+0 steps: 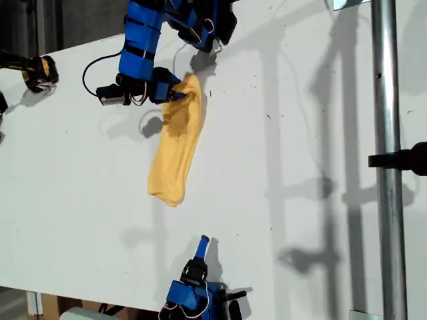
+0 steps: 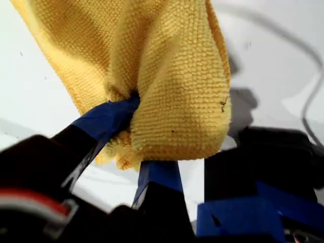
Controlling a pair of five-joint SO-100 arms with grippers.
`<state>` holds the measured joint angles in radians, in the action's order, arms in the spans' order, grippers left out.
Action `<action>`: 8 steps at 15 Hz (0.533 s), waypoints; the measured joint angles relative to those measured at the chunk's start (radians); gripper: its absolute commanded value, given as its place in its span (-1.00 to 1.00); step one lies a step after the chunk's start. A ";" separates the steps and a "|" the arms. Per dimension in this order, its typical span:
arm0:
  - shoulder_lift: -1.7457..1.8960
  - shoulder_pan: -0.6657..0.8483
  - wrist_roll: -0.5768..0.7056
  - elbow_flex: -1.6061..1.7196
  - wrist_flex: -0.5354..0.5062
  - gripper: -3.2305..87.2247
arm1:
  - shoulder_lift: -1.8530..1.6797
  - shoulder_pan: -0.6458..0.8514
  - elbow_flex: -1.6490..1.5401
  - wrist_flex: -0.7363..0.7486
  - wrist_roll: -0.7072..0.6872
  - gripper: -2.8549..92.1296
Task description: Grasp corners of a towel and fold twice.
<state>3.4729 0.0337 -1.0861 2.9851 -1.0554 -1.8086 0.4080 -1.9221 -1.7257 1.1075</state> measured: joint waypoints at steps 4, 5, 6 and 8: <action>0.000 -0.012 0.003 0.000 0.000 -0.96 | -0.052 -0.161 0.005 -0.147 0.101 -0.94; 0.000 -0.014 0.003 0.000 0.000 -0.96 | -0.054 -0.155 0.034 -0.095 0.092 -0.94; 0.000 -0.014 0.003 0.000 0.000 -0.96 | -0.046 -0.152 0.094 -0.017 0.060 -0.94; 0.000 -0.014 0.003 0.000 0.000 -0.96 | 0.011 -0.135 0.213 0.137 -0.017 -0.94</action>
<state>3.4729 0.0199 -1.0830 2.9851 -1.0554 -1.7978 0.2730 -1.7089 -1.5892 1.0907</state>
